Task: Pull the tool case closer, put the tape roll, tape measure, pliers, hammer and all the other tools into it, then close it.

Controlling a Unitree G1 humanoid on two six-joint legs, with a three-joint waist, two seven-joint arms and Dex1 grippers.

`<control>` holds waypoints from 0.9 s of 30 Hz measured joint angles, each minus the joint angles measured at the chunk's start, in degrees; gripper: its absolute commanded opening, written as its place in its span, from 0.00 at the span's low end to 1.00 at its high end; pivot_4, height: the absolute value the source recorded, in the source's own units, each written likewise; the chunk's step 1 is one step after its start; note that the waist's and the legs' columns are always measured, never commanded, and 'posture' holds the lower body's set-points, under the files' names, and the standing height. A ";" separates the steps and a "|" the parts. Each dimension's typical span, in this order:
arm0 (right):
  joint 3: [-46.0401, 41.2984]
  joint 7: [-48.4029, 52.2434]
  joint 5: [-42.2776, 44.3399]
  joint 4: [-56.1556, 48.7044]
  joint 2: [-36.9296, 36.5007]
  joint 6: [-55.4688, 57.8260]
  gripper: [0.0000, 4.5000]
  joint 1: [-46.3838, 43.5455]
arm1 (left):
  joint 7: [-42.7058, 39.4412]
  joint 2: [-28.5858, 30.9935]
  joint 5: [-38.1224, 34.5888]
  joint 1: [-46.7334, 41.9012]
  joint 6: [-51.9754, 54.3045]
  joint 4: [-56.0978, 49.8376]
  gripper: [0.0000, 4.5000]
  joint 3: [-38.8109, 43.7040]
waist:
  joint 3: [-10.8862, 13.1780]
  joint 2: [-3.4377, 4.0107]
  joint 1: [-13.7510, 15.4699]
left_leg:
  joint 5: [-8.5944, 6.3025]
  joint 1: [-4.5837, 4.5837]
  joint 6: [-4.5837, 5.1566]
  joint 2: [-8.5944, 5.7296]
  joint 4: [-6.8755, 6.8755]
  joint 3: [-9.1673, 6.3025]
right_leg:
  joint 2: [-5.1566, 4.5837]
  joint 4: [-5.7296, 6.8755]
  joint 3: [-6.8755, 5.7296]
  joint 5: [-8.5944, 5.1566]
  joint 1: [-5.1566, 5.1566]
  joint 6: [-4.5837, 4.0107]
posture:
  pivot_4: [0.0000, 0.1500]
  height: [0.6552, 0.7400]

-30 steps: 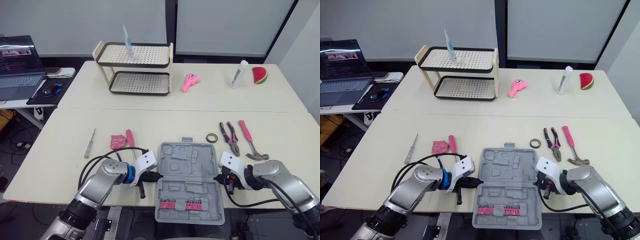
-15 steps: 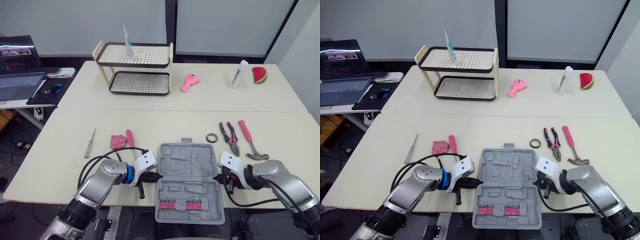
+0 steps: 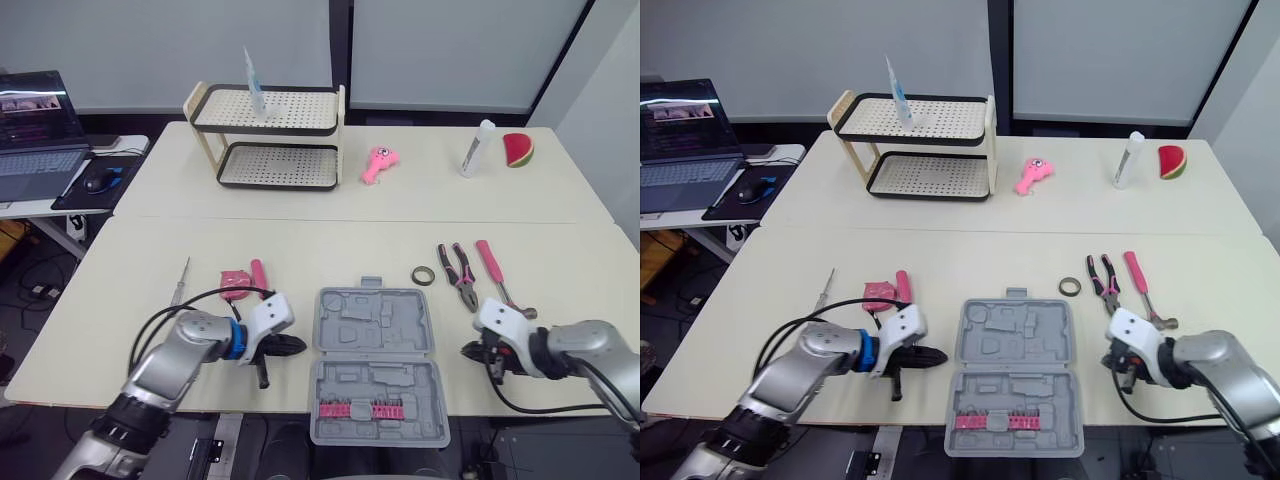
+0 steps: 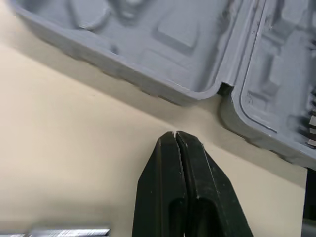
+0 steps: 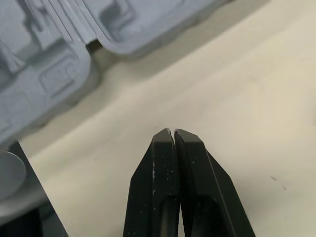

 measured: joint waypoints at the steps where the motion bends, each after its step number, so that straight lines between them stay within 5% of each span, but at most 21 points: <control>1: -3.07 0.12 0.83 -0.02 -0.05 -2.79 0.00 1.60 | -0.16 0.65 -1.96 1.20 -0.87 -0.71 0.00 3.39 | 0.00 0.00 0.01 | 0.00 0.01 0.00 0.02 0.00 -0.01 | -0.04 -0.03 0.01 0.00 0.04 0.00 | 1.00 0.87; 9: -24.57 2.54 5.32 1.99 0.68 -17.11 0.00 12.90 | 3.68 3.77 -7.94 11.96 -8.10 4.88 0.00 27.88 | 0.00 0.01 0.00 | -0.02 0.24 0.02 0.04 -0.15 -0.04 | -0.07 -0.35 0.04 0.00 0.41 0.00 | 1.00 0.87; 14: -32.48 4.31 6.65 3.51 0.88 -20.57 0.00 16.94 | 6.35 3.46 -10.30 18.39 -9.77 10.33 0.25 37.44 | 0.00 0.00 0.03 | -0.02 0.32 0.02 0.05 -0.33 -0.10 | -0.12 -0.52 0.04 0.00 0.52 0.00 | 1.00 0.87; 24: -36.28 5.10 7.05 14.32 3.36 -26.13 0.38 21.71 | 12.57 -1.67 -10.97 26.61 -14.83 21.38 0.94 44.57 | -0.01 -0.02 0.17 | -0.01 0.54 0.02 0.04 -0.59 -0.07 | -0.23 -0.77 0.05 0.01 0.73 -0.01 | 1.00 0.87; 27: -36.24 5.77 6.90 16.67 3.28 -27.42 0.48 22.78 | 12.73 -1.75 -10.98 26.81 -16.25 21.92 1.00 44.58 | -0.02 -0.02 0.12 | -0.01 0.61 0.01 0.05 -0.61 -0.04 | -0.23 -0.77 0.08 0.01 0.76 -0.01 | 1.00 0.87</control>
